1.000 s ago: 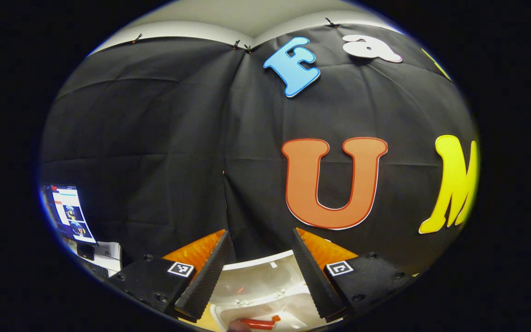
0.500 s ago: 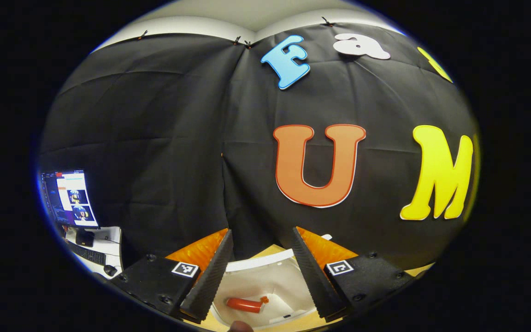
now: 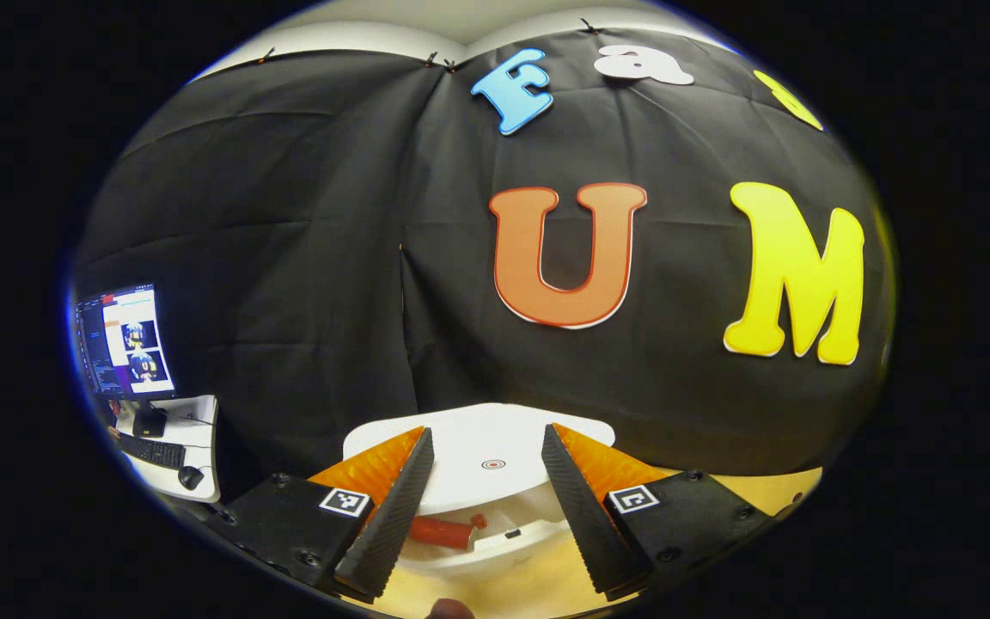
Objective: Press the lid of the desktop garbage bin to open it, pick up the crumpled paper on the desktop and throw it into the bin, then pick up the pop can on the desktop and drop it into the bin, and finally close the garbage bin lid.
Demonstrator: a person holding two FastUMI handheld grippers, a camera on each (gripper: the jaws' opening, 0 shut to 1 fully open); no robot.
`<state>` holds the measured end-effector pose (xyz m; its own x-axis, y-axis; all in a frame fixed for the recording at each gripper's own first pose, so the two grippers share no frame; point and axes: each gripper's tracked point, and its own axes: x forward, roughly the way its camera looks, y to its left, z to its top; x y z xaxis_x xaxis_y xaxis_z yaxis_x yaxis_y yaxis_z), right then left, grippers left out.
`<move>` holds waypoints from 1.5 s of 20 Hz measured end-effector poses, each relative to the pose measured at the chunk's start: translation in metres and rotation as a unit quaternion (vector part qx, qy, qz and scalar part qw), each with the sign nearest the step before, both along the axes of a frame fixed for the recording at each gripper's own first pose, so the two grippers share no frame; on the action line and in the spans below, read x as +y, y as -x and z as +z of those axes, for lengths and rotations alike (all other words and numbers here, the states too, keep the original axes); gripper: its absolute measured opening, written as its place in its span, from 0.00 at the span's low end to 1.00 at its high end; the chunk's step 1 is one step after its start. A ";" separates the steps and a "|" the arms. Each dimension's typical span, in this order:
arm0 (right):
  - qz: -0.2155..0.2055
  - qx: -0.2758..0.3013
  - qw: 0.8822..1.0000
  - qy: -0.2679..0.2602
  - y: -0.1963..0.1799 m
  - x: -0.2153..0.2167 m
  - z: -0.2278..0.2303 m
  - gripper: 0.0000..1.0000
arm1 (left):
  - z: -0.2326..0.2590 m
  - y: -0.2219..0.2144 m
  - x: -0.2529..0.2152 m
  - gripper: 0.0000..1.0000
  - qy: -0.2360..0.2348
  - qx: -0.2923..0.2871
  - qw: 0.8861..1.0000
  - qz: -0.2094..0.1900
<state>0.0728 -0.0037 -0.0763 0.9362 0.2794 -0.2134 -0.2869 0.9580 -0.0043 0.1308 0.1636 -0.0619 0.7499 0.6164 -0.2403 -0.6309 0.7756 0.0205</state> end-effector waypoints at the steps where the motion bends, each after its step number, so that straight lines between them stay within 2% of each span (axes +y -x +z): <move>1: -0.001 0.002 1.000 0.003 -0.001 -0.003 -0.002 0.83 | -0.011 -0.001 -0.005 0.86 0.003 0.006 1.000 -0.001; 6: -0.008 0.006 1.000 0.011 -0.002 -0.012 -0.006 0.83 | -0.051 0.005 -0.019 0.84 0.005 0.029 1.000 -0.001; 8: -0.011 0.003 1.000 0.012 -0.002 -0.013 -0.005 0.83 | -0.050 0.002 -0.020 0.85 -0.011 0.023 1.000 -0.003; 15: -0.021 0.014 1.000 0.005 -0.001 -0.020 -0.015 0.82 | -0.061 0.007 -0.020 0.84 0.010 0.010 1.000 -0.004; 19: -0.028 0.030 0.999 -0.005 0.000 -0.021 -0.025 0.83 | -0.062 0.007 -0.021 0.83 0.001 0.011 1.000 -0.018; 23: -0.029 0.017 0.999 -0.007 -0.002 -0.017 -0.016 0.83 | -0.055 0.006 -0.021 0.82 -0.016 -0.006 1.000 -0.024; 26: -0.029 0.008 0.999 -0.012 -0.004 -0.012 -0.010 0.83 | -0.051 0.004 -0.021 0.84 -0.034 0.009 0.998 -0.044; 28: -0.032 0.001 0.999 -0.016 -0.005 -0.009 -0.005 0.83 | -0.044 0.003 -0.026 0.90 -0.028 -0.008 0.998 -0.063; 30: -0.040 -0.011 0.999 -0.023 -0.006 -0.009 0.003 0.83 | -0.016 0.002 -0.025 0.91 -0.046 -0.028 0.995 -0.087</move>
